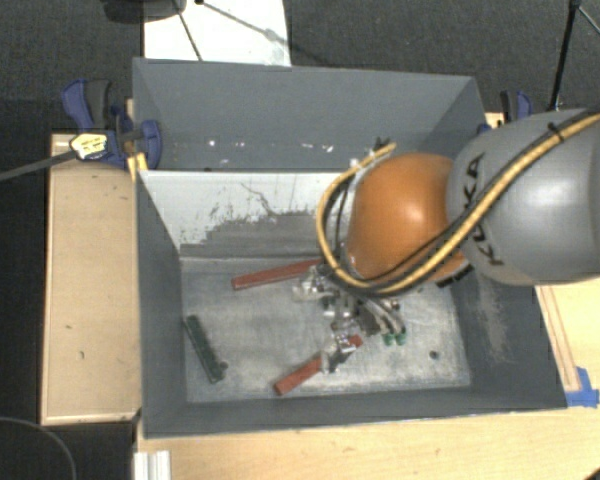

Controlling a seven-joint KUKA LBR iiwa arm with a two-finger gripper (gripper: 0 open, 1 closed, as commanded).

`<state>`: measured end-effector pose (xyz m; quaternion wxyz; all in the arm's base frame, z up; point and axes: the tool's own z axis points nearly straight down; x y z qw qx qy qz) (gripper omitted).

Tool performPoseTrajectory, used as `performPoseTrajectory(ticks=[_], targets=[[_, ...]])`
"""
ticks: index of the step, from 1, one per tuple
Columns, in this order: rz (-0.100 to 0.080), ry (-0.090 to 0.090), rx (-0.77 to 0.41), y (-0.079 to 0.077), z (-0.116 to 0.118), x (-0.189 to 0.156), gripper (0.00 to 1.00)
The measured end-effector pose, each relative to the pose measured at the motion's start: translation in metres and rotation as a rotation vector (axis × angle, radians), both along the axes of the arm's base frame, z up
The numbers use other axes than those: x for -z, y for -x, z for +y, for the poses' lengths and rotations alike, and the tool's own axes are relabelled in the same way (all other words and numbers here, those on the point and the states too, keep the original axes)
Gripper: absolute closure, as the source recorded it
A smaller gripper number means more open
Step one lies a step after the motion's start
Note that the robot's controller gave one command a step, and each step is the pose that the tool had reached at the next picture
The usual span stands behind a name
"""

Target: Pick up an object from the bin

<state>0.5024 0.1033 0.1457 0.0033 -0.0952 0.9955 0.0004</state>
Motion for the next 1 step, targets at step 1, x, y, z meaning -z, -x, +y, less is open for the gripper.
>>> performPoseTrajectory(ticks=[1], targets=[[0.003,0.0,-0.067,-0.0017,-0.0122,0.0685,1.0]])
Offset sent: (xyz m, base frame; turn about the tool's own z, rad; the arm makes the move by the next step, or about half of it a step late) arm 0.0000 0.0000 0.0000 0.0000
